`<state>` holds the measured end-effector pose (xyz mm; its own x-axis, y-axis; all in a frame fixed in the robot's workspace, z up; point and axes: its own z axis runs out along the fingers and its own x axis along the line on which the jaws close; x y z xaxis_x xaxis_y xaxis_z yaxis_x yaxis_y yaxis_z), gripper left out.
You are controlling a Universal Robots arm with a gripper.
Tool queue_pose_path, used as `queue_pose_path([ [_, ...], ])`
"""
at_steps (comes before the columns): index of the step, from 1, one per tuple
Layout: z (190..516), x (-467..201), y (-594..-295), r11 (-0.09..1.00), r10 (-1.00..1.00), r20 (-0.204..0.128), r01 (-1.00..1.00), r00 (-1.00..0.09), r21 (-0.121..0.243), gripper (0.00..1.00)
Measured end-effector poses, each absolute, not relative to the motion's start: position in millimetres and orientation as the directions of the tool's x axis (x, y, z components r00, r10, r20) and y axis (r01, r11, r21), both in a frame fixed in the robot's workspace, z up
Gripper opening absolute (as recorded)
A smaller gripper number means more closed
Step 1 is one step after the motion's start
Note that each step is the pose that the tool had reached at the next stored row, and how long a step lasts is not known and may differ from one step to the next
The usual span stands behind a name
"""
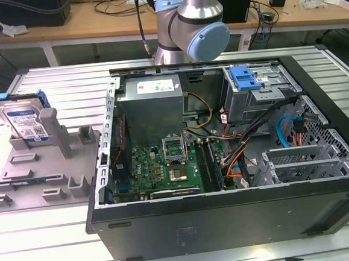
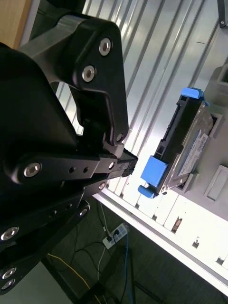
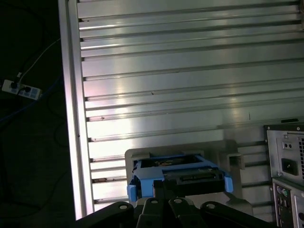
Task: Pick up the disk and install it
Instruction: 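Pick up the disk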
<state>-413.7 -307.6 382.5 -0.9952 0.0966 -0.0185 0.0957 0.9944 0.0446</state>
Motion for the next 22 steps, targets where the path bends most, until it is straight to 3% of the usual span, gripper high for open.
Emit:
queue_pose_path([
  [7, 382.6, -414.2, -307.5, 0.995, 0.086, -0.018, 0.086, -0.996, 0.045, 0.11],
  [22, 382.1, -413.8, -307.6, 0.970, -0.237, -0.014, -0.238, -0.971, 0.045, 0.11],
])
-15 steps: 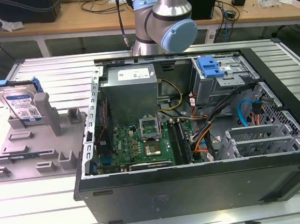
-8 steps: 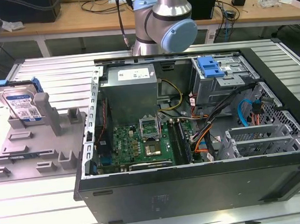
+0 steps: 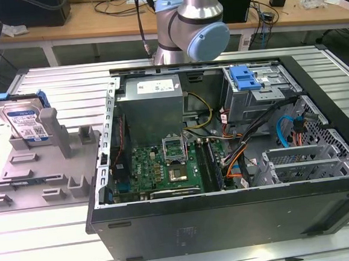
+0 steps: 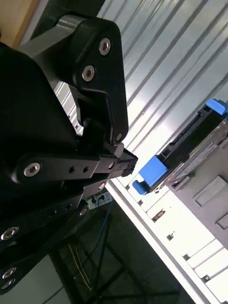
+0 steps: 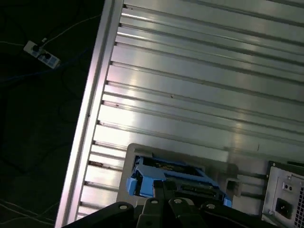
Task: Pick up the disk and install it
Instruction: 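Pick up the disk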
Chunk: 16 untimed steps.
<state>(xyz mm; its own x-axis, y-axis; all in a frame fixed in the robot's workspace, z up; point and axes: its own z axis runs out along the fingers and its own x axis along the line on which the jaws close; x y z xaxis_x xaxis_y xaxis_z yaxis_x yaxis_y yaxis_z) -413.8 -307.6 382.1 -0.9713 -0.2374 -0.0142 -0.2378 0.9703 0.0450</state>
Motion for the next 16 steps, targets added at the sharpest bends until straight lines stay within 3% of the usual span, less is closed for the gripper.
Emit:
queue_pose_path([
  [4, 382.0, -413.5, -307.6, 0.941, -0.336, -0.014, -0.336, -0.942, 0.045, 0.11],
  [9, 382.0, -413.2, -307.6, 0.900, -0.433, -0.013, -0.433, -0.901, 0.046, 0.42],
  [11, 382.0, -413.1, -307.6, 0.883, -0.467, -0.012, -0.467, -0.884, 0.046, 0.42],
  [12, 381.9, -413.1, -307.6, 0.876, -0.480, -0.012, -0.480, -0.877, 0.046, 0.48],
  [16, 381.8, -412.3, -307.6, 0.824, -0.565, -0.012, -0.565, -0.825, 0.046, 0.48],
])
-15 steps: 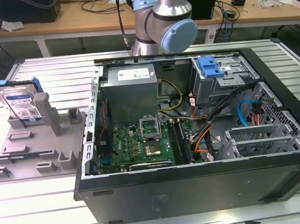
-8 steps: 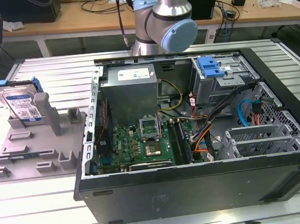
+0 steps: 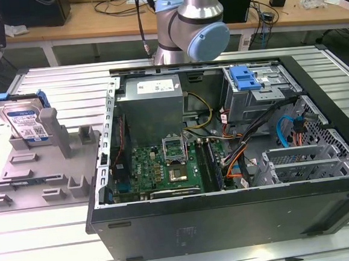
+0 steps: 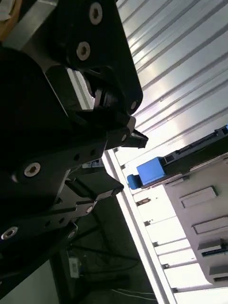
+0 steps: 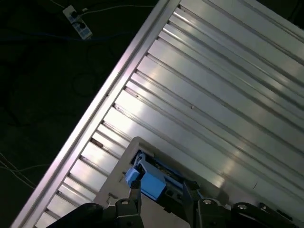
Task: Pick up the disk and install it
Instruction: 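Pick up the disk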
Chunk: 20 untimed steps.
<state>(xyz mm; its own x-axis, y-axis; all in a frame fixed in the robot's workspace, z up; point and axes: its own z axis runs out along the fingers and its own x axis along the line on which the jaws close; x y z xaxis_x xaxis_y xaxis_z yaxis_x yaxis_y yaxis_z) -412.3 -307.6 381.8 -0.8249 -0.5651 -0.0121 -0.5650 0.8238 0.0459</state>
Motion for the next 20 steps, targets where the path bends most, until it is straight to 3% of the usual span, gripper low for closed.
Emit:
queue_pose_path([
  [5, 381.8, -411.9, -307.6, 0.759, -0.650, -0.012, -0.650, -0.760, 0.046, 0.48],
  [20, 381.6, -410.3, -307.6, 0.423, -0.906, -0.011, -0.905, -0.424, 0.045, 0.48],
])
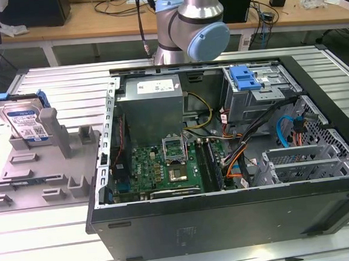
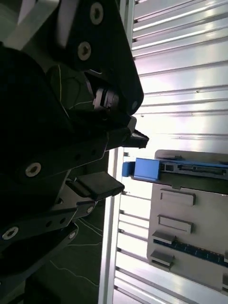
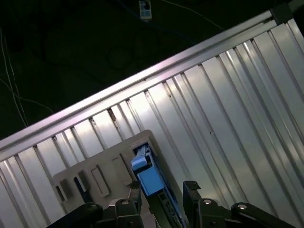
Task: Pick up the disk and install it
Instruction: 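Pick up the disk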
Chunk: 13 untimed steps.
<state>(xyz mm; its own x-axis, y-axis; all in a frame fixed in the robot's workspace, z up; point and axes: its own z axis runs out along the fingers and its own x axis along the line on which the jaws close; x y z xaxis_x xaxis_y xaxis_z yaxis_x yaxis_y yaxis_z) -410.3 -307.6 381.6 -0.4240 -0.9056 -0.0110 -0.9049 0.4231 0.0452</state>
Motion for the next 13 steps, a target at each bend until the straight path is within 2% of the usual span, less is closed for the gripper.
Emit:
queue_pose_path([
  [13, 381.0, -409.4, -307.6, 0.175, -0.984, -0.009, -0.983, -0.176, 0.045, 0.48],
])
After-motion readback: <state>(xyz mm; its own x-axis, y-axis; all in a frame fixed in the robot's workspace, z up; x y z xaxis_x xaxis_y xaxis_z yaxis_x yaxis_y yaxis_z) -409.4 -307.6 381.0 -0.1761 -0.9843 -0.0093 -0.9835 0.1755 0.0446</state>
